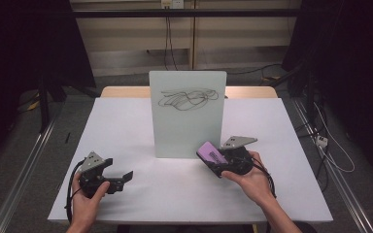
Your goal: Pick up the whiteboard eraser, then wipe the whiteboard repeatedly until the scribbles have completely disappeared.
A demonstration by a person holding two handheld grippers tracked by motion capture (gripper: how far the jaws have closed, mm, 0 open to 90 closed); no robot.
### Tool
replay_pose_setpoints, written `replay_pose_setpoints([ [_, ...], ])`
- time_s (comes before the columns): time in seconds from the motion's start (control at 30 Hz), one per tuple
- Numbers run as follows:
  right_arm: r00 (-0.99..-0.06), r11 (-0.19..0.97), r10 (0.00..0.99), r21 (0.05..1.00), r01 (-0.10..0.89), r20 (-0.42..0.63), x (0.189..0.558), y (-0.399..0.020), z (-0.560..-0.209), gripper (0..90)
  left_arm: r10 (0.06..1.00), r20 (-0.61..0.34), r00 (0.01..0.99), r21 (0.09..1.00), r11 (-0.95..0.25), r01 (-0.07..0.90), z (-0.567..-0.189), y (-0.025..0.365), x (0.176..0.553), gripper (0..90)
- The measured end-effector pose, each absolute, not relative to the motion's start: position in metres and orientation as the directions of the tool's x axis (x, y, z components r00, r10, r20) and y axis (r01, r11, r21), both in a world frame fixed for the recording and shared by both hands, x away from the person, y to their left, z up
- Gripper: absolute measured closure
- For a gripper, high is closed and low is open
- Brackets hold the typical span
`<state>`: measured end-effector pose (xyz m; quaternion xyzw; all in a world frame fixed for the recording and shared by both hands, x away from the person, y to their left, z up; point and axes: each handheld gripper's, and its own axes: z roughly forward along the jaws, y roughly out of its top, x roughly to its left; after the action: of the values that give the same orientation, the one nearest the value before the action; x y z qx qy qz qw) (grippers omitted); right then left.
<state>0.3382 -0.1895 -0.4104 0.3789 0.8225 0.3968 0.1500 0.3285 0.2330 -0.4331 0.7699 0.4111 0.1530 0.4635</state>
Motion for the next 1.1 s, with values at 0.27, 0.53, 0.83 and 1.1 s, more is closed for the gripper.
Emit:
replay_pose_setpoints([
  [0.27,-0.682,0.395,0.73,0.785,0.478,0.047,0.334,-0.191,-0.409,41.3,0.773,-0.142,0.618,0.835,-0.241,0.494,-0.434,0.231,0.329,5.4],
  [0.53,-0.689,0.38,0.725,0.822,0.424,0.02,0.332,-0.192,-0.402,41.4,0.772,-0.143,0.619,0.834,-0.242,0.496,-0.435,0.231,0.329,5.4],
  [0.83,-0.704,0.384,0.71,0.855,0.348,-0.032,0.328,-0.186,-0.397,41.4,0.77,-0.143,0.621,0.833,-0.245,0.496,-0.434,0.232,0.329,5.4],
  [1.1,-0.687,0.414,0.715,0.871,0.266,-0.13,0.323,-0.187,-0.388,41.4,0.763,-0.136,0.632,0.833,-0.257,0.491,-0.434,0.228,0.327,5.4],
])
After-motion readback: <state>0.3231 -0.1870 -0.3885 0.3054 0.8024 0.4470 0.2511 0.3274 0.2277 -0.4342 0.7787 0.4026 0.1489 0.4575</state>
